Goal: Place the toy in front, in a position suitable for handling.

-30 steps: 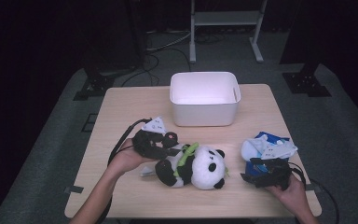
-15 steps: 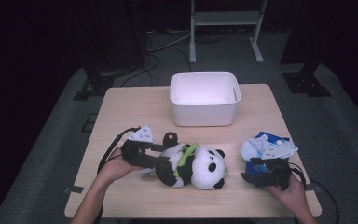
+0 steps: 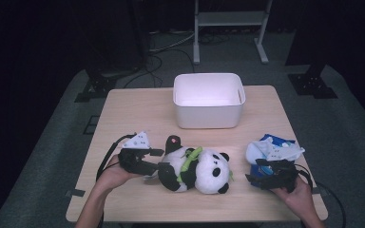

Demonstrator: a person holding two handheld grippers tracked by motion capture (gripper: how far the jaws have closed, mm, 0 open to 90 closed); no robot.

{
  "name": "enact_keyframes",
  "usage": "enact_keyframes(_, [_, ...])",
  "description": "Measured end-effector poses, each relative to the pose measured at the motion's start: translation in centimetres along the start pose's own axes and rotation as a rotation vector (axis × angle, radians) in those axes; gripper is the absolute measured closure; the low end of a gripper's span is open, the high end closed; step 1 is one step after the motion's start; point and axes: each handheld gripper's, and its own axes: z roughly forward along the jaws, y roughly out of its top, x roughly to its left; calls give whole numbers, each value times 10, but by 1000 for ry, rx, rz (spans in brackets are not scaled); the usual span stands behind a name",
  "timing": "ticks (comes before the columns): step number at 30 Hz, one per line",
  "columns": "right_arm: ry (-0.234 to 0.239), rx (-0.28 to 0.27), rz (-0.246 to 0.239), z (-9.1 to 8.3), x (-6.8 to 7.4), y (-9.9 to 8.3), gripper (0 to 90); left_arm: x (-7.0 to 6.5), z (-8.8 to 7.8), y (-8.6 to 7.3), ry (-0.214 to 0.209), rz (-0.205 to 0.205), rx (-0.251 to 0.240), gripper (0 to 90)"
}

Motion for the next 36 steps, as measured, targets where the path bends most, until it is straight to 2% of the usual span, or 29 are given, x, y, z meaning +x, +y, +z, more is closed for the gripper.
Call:
enact_keyframes(5, [-13,2,-2,-6,-2,4,243,-5,6,-3,-22,8,4,462])
enact_keyframes(6, [-24,4,6,-10,-5,5,243,-7,7,-3,-26,18,17,460])
enact_keyframes(11, [-48,9,19,-18,-13,6,244,-9,9,-4,-29,21,19,455])
enact_keyframes(17, [-97,42,33,-21,-30,13,247,-10,9,-8,-47,8,18,447])
enact_keyframes(19, [-117,55,31,-21,-36,16,248,-12,9,-10,-68,-2,18,445])
enact_keyframes(22, [-133,61,30,-20,-42,20,249,-12,9,-11,-78,-3,19,443])
enact_keyframes(23, [-152,84,22,-19,-48,23,272,-11,10,-12,-86,-13,13,441])
enact_keyframes(26, [-158,98,18,-16,-53,25,283,-11,10,-13,-90,-14,16,439])
enact_keyframes(29, [-177,123,32,-10,-63,29,317,-11,10,-13,-95,-15,17,432])
enact_keyframes(32, [-190,138,39,-7,-67,29,363,-11,10,-14,-99,-19,18,428])
enact_keyframes(35, [-212,173,51,-3,-73,29,447,-12,10,-14,-99,-15,21,423])
enact_keyframes(36, [-222,193,57,-1,-76,28,513,-13,10,-14,-99,-15,19,421])
